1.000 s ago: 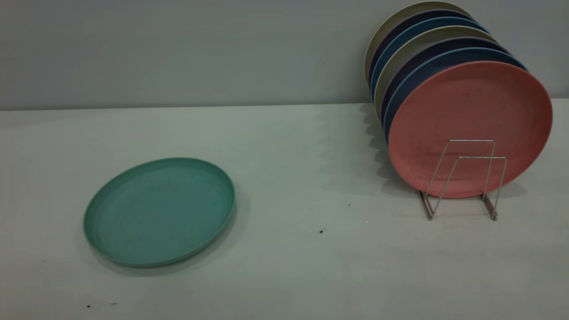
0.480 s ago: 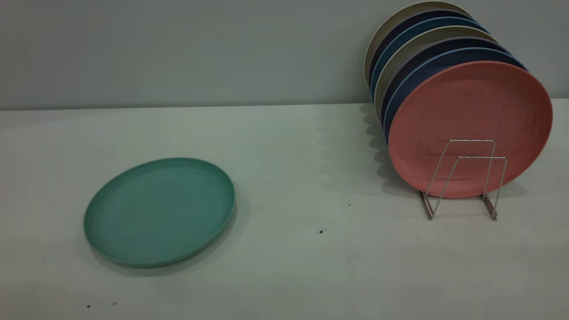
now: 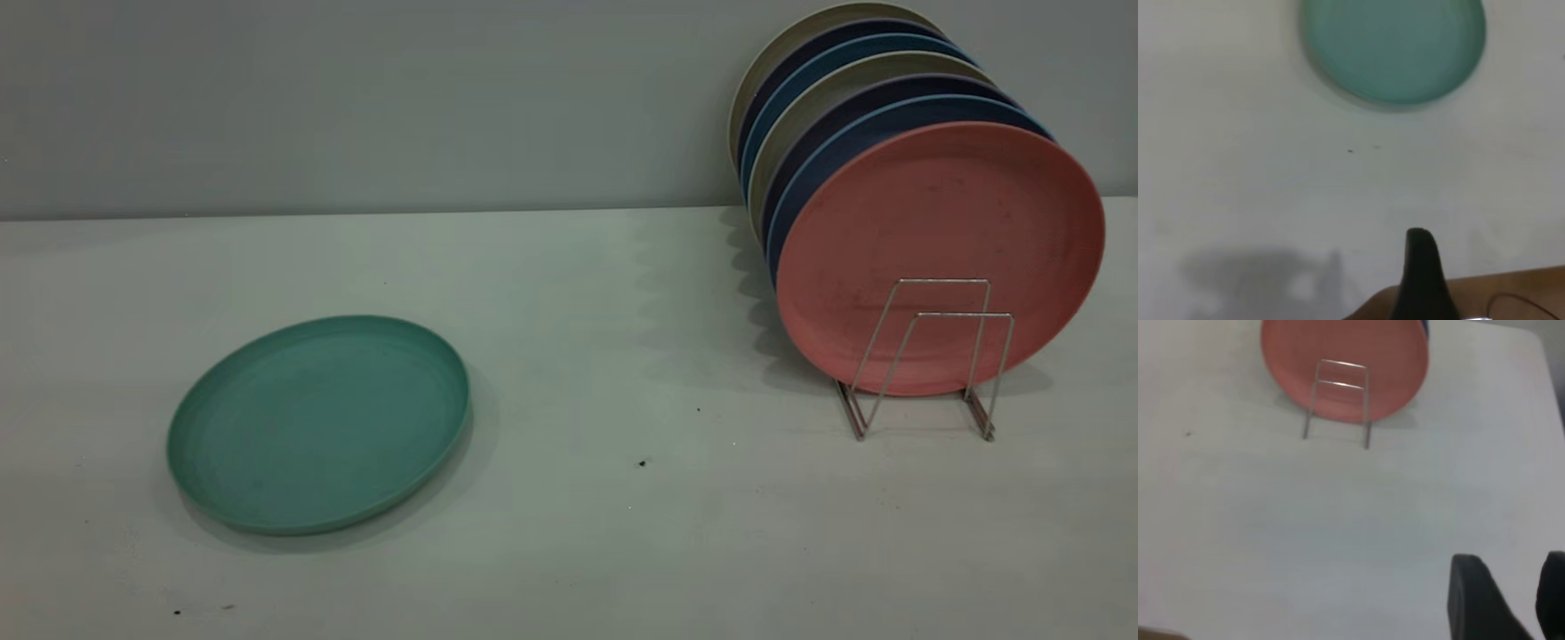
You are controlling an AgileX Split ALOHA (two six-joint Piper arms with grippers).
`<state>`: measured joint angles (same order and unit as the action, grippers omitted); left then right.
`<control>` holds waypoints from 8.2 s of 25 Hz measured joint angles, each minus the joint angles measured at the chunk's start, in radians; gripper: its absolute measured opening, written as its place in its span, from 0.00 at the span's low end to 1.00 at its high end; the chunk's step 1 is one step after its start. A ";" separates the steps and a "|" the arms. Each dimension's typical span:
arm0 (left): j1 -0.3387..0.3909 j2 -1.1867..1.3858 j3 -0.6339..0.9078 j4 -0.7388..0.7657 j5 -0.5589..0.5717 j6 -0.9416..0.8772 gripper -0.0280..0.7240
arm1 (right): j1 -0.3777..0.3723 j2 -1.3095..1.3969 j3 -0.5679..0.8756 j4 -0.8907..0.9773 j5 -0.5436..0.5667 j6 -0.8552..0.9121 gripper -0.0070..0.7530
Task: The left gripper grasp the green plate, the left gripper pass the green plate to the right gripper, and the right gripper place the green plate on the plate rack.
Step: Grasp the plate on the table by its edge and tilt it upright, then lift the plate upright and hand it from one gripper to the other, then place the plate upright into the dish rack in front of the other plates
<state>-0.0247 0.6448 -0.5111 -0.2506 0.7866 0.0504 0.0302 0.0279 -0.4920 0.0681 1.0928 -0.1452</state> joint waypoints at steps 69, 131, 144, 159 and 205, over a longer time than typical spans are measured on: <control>0.242 1.595 -0.283 -1.518 -0.359 1.429 0.06 | 0.000 0.640 -0.001 0.665 -0.417 -0.598 0.42; -0.280 1.408 -0.408 -1.500 -0.218 1.522 0.06 | 0.000 1.809 -0.119 1.703 -0.283 -1.607 0.42; -0.278 1.408 -0.408 -1.500 -0.123 1.532 0.07 | 0.000 1.815 -0.119 1.707 -0.299 -1.606 0.12; -0.273 1.406 -0.411 -1.403 -0.020 1.424 0.67 | 0.000 1.815 -0.119 1.695 -0.316 -1.608 0.12; 0.123 1.206 -0.413 -0.582 -0.094 0.787 0.77 | 0.119 1.484 -0.622 0.132 -0.430 -1.189 0.12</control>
<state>0.0981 1.8507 -0.9244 -0.8322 0.6924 0.8374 0.1490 1.5119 -1.1142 0.1997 0.6628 -1.3340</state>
